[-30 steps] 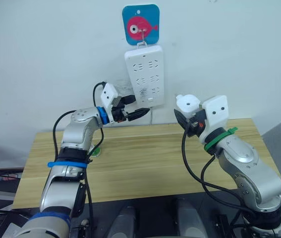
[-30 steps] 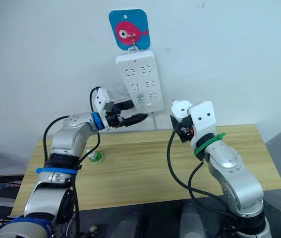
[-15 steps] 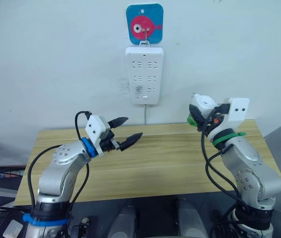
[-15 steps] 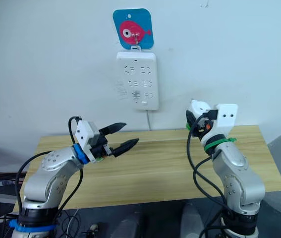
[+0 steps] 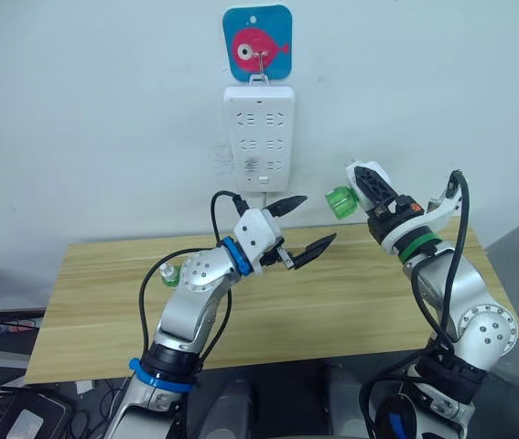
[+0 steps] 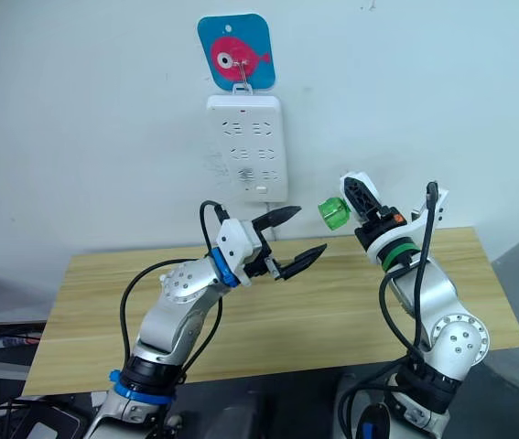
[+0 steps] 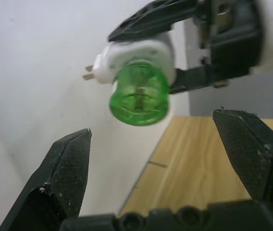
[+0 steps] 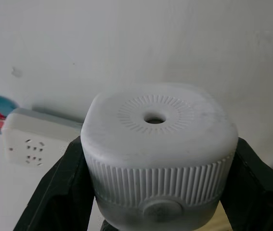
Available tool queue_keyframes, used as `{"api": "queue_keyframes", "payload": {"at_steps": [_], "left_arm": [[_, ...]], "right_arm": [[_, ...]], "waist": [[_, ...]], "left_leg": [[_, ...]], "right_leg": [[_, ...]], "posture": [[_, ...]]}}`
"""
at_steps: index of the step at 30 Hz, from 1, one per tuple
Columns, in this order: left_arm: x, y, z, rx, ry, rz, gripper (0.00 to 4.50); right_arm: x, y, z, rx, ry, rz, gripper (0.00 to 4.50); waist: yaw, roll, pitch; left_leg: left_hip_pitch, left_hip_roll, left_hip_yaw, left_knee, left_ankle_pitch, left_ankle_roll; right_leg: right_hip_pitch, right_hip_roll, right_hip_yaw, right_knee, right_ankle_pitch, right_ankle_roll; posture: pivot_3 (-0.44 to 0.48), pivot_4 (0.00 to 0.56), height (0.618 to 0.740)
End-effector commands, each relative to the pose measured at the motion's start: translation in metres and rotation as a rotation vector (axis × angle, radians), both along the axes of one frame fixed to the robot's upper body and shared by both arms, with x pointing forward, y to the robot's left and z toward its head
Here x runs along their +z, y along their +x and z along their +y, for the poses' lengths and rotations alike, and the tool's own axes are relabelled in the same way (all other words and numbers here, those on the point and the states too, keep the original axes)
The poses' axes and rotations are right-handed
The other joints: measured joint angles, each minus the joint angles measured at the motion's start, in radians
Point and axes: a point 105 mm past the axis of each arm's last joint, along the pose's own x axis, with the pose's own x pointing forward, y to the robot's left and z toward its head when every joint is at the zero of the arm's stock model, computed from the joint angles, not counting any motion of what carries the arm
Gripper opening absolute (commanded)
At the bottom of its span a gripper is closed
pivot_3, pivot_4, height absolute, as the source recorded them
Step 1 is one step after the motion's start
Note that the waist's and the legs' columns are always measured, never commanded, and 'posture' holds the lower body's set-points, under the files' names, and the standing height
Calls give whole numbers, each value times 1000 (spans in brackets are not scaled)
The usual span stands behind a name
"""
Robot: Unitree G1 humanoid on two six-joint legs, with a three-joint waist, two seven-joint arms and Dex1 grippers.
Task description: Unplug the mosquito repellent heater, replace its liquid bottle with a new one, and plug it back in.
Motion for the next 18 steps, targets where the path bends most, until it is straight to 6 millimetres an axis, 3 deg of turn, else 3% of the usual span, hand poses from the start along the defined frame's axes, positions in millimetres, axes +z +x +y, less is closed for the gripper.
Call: {"api": "queue_keyframes", "payload": {"at_steps": [1,16,18], "left_arm": [[9,-3,-10,-9,-9,-67,4471],[19,5,-20,-9,-60,-109,4471],[20,7,-21,-4,-74,-100,3892]], "right_arm": [[16,-10,8,46,33,-52,2981],[18,-17,15,101,24,-33,2981],[19,-18,15,104,27,-31,2981]], "waist": [[0,0,0],[1,0,0],[1,0,0]], "left_leg": [[0,0,0,0,0,0],[-1,0,0,0,0,1],[-1,0,0,0,0,1]], "right_leg": [[0,0,0,0,0,0],[0,0,-1,-1,0,0],[0,0,-1,-1,0,0]], "posture": [[-11,248,740],[-14,260,740],[-15,263,740]]}}
